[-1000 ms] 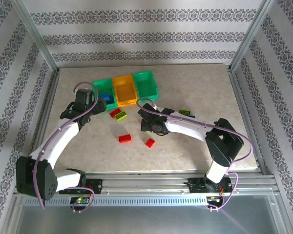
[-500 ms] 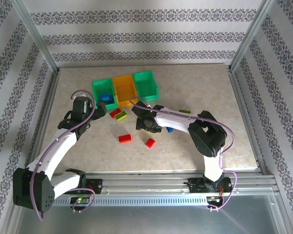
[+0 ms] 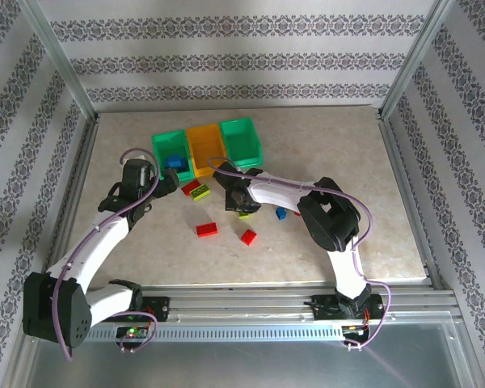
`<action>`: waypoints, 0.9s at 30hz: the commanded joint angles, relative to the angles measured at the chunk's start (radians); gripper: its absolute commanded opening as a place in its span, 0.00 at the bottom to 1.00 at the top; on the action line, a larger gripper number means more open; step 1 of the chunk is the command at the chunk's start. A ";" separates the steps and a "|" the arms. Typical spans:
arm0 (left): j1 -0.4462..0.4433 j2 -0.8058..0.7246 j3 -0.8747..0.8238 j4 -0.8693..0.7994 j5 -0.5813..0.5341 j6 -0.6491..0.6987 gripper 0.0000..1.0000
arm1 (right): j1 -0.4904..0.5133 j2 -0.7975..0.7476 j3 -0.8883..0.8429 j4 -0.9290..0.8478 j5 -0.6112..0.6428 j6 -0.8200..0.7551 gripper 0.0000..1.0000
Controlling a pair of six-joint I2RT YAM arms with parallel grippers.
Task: Sort the legos into containers by color
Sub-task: Pick up the lego from the center of the table, then place the lego in the container.
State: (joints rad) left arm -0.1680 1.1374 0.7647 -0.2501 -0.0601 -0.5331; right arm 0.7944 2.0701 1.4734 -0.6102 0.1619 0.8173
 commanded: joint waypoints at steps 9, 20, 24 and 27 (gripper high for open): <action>0.007 0.017 0.006 0.028 0.027 -0.013 1.00 | 0.005 0.046 0.125 -0.046 -0.004 -0.168 0.22; 0.007 0.022 0.015 0.011 0.048 -0.018 1.00 | -0.007 0.079 0.363 -0.046 0.003 -0.294 0.19; 0.007 0.026 0.018 0.006 0.056 -0.016 1.00 | -0.022 0.133 0.487 -0.035 0.015 -0.343 0.19; 0.007 0.029 0.018 0.002 0.061 -0.016 1.00 | -0.035 0.193 0.581 -0.024 0.023 -0.378 0.20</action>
State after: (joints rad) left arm -0.1680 1.1618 0.7650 -0.2466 -0.0128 -0.5335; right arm 0.7780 2.2032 1.9854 -0.6365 0.1566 0.5007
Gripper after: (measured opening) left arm 0.995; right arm 0.270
